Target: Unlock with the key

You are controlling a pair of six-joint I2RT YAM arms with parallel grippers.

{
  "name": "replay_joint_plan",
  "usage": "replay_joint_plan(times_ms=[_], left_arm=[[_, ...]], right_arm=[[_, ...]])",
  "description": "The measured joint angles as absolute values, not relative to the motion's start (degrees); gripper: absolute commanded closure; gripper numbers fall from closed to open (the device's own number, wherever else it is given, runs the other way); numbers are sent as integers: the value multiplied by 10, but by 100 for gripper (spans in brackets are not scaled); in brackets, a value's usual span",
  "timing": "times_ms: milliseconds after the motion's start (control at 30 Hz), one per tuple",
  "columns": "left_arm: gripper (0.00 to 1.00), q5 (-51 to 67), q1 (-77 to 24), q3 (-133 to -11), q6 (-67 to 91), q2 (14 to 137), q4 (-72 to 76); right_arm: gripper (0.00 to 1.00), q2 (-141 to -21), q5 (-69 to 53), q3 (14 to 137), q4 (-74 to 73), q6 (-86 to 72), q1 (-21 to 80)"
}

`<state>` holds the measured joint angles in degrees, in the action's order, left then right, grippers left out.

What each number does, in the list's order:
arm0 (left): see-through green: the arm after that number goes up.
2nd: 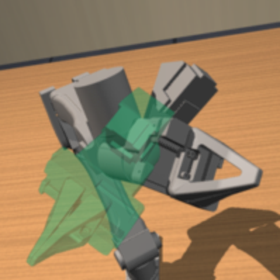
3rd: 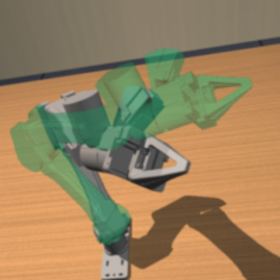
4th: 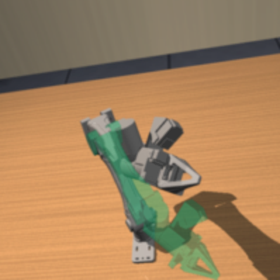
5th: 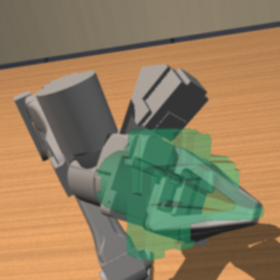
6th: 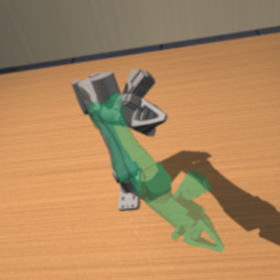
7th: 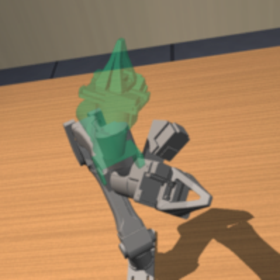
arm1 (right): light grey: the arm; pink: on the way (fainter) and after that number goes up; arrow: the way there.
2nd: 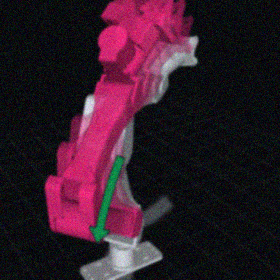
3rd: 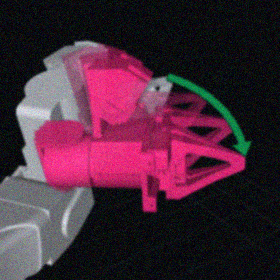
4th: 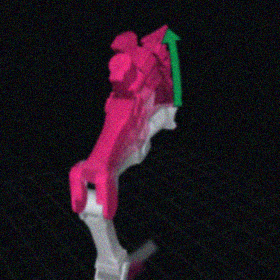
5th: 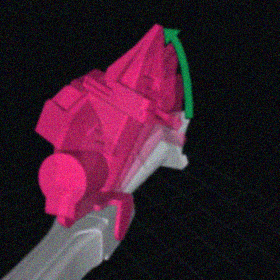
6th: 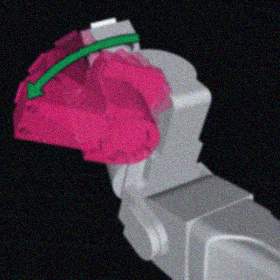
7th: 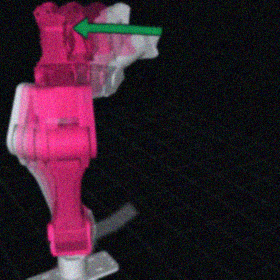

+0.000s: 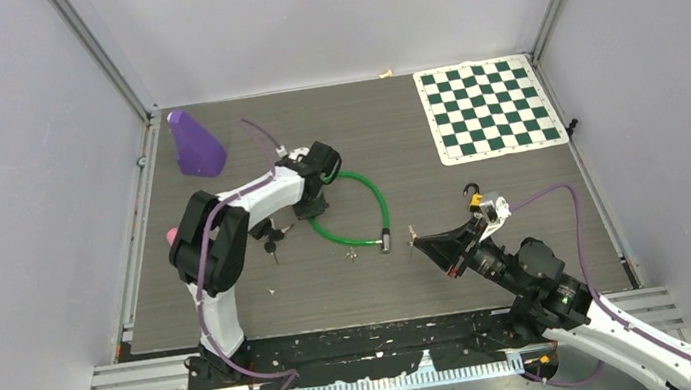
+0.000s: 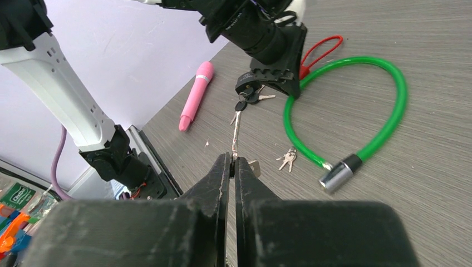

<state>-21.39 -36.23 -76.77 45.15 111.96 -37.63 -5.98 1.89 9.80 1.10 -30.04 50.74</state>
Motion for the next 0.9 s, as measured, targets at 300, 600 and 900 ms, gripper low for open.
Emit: replay_joint_plan(times_ms=[300, 600, 900], left_arm=[[22, -208, -331, -695, 476, 1049, -375], [28, -133, -426, -722, 422, 998, -371], [39, -31, -469, -801, 370, 1063, -372]], right_arm=[[95, -72, 18, 98, 12, -301, 507], [95, -71, 18, 98, 10, -303, 507], [94, -61, 22, 99, -23, -311, 507]])
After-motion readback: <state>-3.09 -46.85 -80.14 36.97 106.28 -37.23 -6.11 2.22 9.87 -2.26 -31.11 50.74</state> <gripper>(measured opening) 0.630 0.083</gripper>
